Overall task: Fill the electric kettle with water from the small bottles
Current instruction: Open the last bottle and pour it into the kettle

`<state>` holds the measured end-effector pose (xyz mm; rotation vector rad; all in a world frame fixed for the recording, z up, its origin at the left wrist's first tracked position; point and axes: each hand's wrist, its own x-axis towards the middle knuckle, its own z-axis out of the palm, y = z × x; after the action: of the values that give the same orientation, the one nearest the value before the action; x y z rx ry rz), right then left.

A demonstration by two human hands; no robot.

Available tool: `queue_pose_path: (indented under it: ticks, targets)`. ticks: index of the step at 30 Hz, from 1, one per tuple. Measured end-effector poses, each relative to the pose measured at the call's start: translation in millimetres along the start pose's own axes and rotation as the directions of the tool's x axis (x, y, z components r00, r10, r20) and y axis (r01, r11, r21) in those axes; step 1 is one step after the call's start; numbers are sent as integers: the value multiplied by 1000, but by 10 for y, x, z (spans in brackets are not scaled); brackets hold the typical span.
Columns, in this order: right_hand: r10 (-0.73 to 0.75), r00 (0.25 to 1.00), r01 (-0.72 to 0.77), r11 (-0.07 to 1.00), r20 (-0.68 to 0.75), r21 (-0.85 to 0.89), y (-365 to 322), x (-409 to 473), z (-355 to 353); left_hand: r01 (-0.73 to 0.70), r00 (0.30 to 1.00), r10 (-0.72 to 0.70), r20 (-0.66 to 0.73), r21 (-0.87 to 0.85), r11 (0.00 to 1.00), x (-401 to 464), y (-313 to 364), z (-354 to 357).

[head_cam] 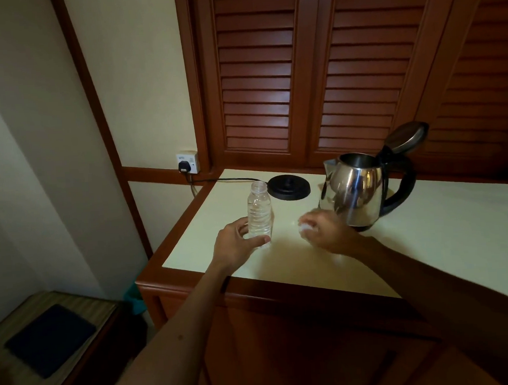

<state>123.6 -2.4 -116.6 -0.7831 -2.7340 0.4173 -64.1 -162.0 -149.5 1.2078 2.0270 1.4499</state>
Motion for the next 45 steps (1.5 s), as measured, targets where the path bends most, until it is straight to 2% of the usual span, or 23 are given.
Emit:
queue_pose_path:
  ticks: [2,7,10,15,20,24,30,34,40,45]
  targets:
    - [1,999,0,999,39,-40,154,-107,97,-11,1000,11,-4,-5,1000,-5,1,4]
    - [-17,999,16,1000,-33,-26,302,-239,218,-28,1000,28,8,-34,999,-20,19,-7]
    - [19,997,-18,1000,-72,20,412,-377,229,-24,1000,25,13,-90,996,-33,52,-15]
    - [26,997,-28,999,-71,-36,675,-689,19,-33,999,33,-2,-210,977,-26,94,-5]
    - [139,990,-138,976,-9,-168,1087,-1005,-280,-46,999,46,-7,-292,955,-19,132,47]
    - [181,981,-187,977,-66,-105,1274,-1211,-346,-42,999,35,-29,-310,950,-14,248,148]
    - [177,979,-187,978,-100,-97,1311,-1213,-290,-42,999,37,-34,-168,985,107,393,402]
    - [206,974,-216,971,-97,-99,1300,-1212,-290,-91,994,92,-50,39,995,210,643,535]
    - [238,967,-246,965,-90,-88,1314,-1190,-295,-143,983,160,-86,184,973,420,1066,593]
    - [234,967,-242,967,-100,-83,1327,-1186,-291,-185,974,219,-55,361,914,570,1324,536]
